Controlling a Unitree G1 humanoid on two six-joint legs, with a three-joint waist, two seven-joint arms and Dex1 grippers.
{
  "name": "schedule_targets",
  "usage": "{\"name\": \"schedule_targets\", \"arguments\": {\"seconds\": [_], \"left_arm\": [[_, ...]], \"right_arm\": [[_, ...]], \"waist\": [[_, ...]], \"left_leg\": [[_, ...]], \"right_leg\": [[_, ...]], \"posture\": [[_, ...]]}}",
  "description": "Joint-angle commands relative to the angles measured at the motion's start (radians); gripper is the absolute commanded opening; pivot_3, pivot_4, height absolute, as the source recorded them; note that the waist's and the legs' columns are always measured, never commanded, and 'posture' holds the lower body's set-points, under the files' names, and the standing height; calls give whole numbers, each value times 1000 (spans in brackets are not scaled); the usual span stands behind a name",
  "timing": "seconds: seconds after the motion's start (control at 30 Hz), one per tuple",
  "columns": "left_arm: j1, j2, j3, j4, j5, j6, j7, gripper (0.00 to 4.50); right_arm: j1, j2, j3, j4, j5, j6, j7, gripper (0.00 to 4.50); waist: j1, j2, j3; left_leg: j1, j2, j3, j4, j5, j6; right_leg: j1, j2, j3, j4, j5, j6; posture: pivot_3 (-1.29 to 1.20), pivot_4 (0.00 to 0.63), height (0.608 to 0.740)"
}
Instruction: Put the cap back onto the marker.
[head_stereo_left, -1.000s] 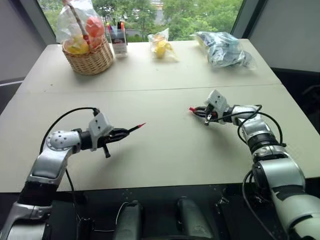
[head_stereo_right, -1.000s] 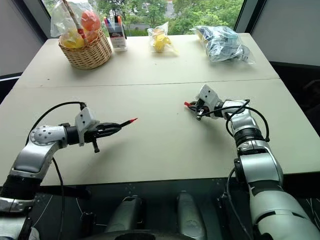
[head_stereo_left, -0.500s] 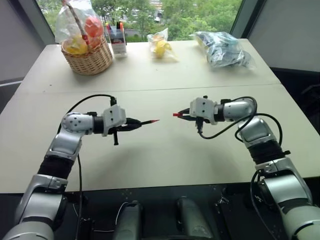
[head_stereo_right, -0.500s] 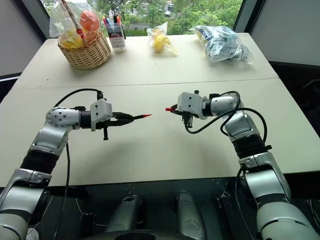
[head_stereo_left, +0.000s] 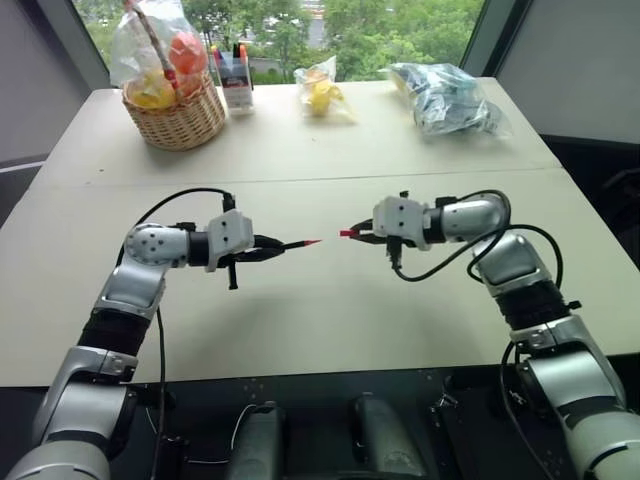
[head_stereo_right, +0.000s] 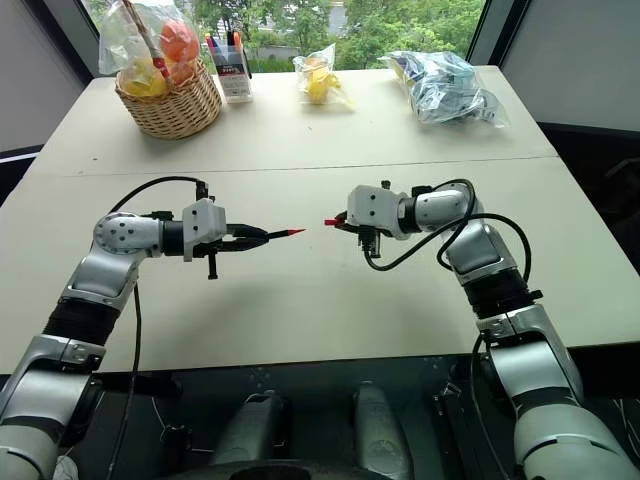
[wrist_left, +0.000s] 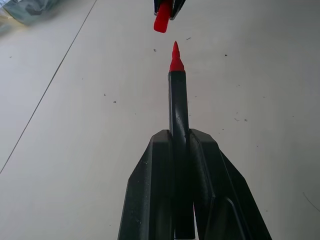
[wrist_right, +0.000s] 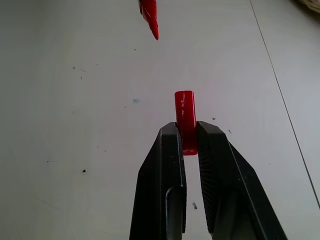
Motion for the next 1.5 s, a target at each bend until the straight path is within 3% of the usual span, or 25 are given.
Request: {"name": "schedule_targets", "arguments": {"seconds": [0.03, 1.5], "left_arm": [[-8, 4, 9, -37, 2, -15, 7, 0], [-1, -6, 1, -75, 9, 7, 13, 0]], "right_arm": [[-6, 2, -4, -62, 27, 11, 5, 23], [-12, -6, 10, -135, 57, 61, 9, 23]], "waist": [[0, 0, 0], [0, 0, 0]], "left_leg": [[0, 0, 0, 0, 0, 0], [0, 0, 0, 0, 0, 0]], "right_leg": [[0, 0, 0, 0, 0, 0], [0, 0, 0, 0, 0, 0]], "posture": [[0, 150, 740], [0, 150, 740]]}}
